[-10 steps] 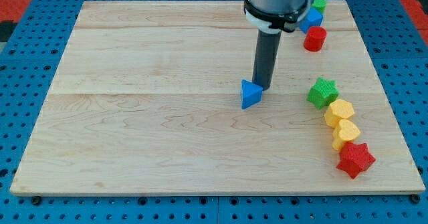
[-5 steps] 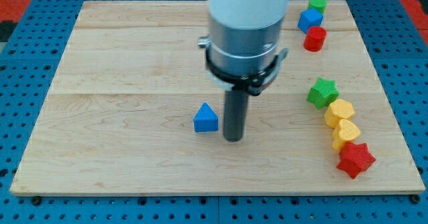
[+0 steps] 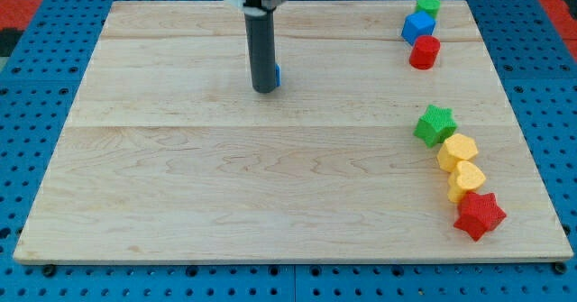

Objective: Push the blue triangle to the top left corner of the board

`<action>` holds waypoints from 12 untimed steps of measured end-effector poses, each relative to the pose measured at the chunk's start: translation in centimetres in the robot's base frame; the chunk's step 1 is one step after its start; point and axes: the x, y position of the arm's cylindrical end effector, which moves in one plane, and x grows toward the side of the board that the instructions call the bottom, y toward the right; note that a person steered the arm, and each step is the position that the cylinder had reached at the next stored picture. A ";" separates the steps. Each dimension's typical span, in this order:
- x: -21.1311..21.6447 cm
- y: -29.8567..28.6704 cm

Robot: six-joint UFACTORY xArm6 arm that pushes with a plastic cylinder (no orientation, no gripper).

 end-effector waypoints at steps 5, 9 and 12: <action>-5.6 -8.9; -0.3 -17.9; -5.2 -20.1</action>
